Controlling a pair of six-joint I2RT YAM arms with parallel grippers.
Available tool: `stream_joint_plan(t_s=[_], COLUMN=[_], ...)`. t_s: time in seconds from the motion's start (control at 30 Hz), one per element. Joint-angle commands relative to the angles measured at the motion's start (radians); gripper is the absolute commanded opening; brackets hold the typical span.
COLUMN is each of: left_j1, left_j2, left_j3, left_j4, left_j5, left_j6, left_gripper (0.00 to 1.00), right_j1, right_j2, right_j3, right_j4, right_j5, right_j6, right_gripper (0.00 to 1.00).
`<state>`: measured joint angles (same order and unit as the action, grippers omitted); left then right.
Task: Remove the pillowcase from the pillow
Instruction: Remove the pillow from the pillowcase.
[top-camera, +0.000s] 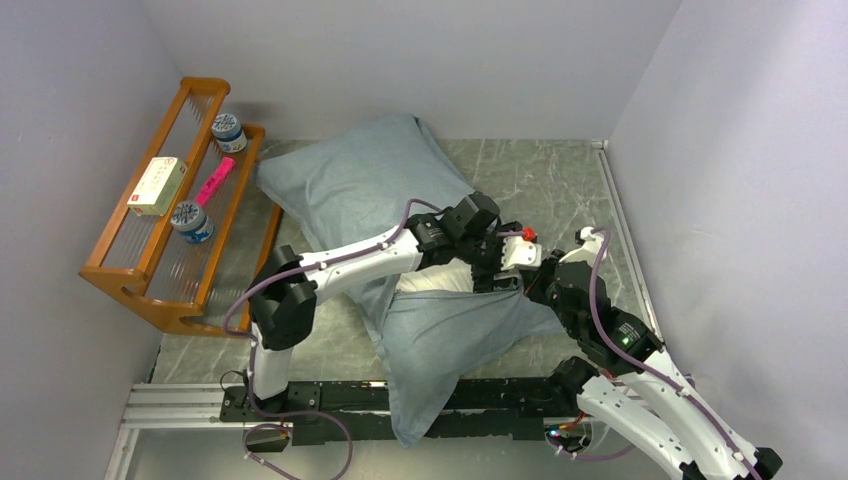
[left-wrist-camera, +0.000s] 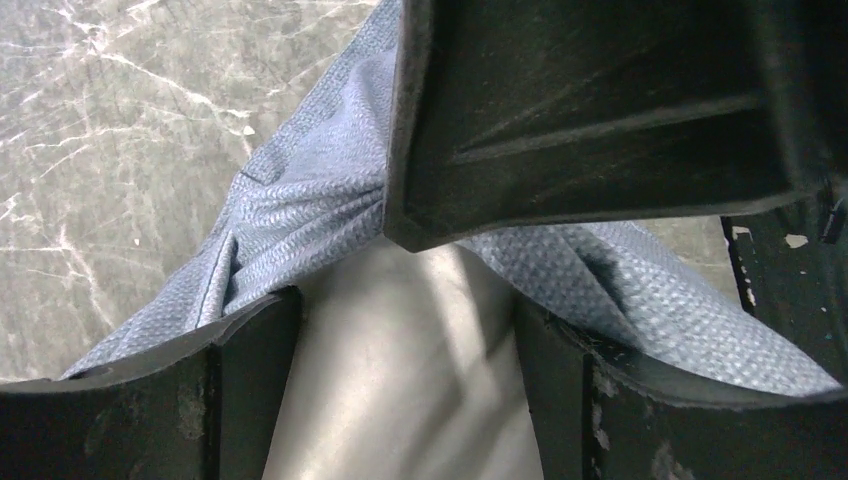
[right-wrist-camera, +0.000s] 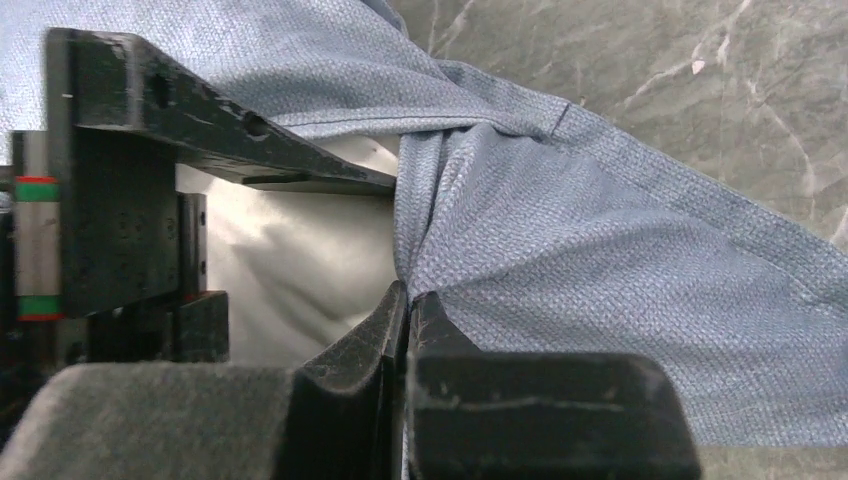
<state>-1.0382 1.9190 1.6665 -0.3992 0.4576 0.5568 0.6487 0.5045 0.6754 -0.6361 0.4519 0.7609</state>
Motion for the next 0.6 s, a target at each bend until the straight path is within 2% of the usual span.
stream_joint_plan(t_s=[0.0, 0.07, 0.13, 0.23, 0.37, 0.57], left_j1=[-0.01, -0.01, -0.008, -0.005, -0.001, 0.024], left_j2=[0.051, 0.052, 0.043, 0.006, -0.043, -0.164], left_j3=[-0.033, -0.057, -0.095, -0.156, -0.203, -0.291], left_j4=[0.022, 0.032, 0.047, 0.092, 0.118, 0.181], left_j5=[-0.016, -0.029, -0.047, -0.091, -0.214, -0.348], left_j6=[0.003, -0.008, -0.013, -0.025, -0.033, -0.088], left_gripper=[0.82, 0.77, 0.66, 0.38, 0.07, 0.05], right_j1=[-0.007, -0.007, -0.007, -0.007, -0.007, -0.007], right_j2=[-0.032, -0.032, -0.034, -0.035, -0.03, 0.005], right_j3=[0.023, 0.023, 0.023, 0.02, 0.019, 0.033], right_j4=[0.022, 0.021, 0.021, 0.018, 0.021, -0.02], right_j5=[0.071, 0.073, 0.077, 0.084, 0.082, 0.12], right_j6=[-0.023, -0.023, -0.023, -0.02, -0.017, 0.007], right_gripper=[0.0, 0.0, 0.0, 0.0, 0.0, 0.0])
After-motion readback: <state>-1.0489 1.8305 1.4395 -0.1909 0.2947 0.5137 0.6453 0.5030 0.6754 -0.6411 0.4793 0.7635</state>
